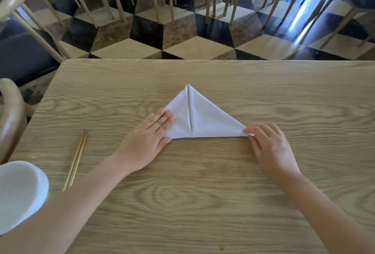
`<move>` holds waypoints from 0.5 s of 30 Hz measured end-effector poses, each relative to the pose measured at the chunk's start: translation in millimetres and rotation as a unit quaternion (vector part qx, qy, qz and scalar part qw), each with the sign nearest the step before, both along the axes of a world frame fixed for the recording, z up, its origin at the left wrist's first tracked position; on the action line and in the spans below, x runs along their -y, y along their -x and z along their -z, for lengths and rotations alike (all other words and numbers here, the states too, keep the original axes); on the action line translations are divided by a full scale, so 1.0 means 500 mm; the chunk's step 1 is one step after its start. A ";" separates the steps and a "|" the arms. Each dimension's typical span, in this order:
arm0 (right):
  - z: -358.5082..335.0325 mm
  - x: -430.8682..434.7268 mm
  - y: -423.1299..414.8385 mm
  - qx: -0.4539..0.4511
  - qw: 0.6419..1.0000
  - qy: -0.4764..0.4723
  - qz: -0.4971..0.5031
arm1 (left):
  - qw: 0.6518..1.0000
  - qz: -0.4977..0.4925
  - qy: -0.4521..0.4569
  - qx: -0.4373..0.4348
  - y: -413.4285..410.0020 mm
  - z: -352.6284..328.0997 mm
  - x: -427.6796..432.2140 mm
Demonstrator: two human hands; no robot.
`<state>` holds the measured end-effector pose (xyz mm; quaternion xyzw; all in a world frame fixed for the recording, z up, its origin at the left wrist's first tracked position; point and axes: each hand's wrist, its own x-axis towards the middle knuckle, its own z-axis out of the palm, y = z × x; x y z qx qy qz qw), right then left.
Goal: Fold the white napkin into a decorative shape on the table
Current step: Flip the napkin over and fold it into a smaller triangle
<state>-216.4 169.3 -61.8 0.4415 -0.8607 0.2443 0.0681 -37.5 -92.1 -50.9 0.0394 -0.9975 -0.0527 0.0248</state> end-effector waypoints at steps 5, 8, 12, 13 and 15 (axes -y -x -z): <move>-0.019 0.010 0.019 -0.021 0.999 -0.033 -0.028 | 0.996 0.056 0.065 -0.037 -0.011 -0.005 0.013; -0.019 0.012 0.019 -0.050 0.997 -0.045 -0.034 | 0.985 0.100 0.123 -0.063 -0.021 -0.014 0.033; -0.017 0.022 0.015 -0.107 0.993 -0.047 -0.035 | 0.986 0.077 0.132 -0.071 -0.022 -0.018 0.036; -0.019 0.025 0.017 -0.110 0.992 -0.048 -0.034 | 0.990 0.055 0.111 -0.072 -0.021 -0.020 0.036; -0.024 0.030 0.020 -0.111 0.992 -0.053 -0.033 | 0.993 0.011 0.071 -0.089 -0.020 -0.024 0.039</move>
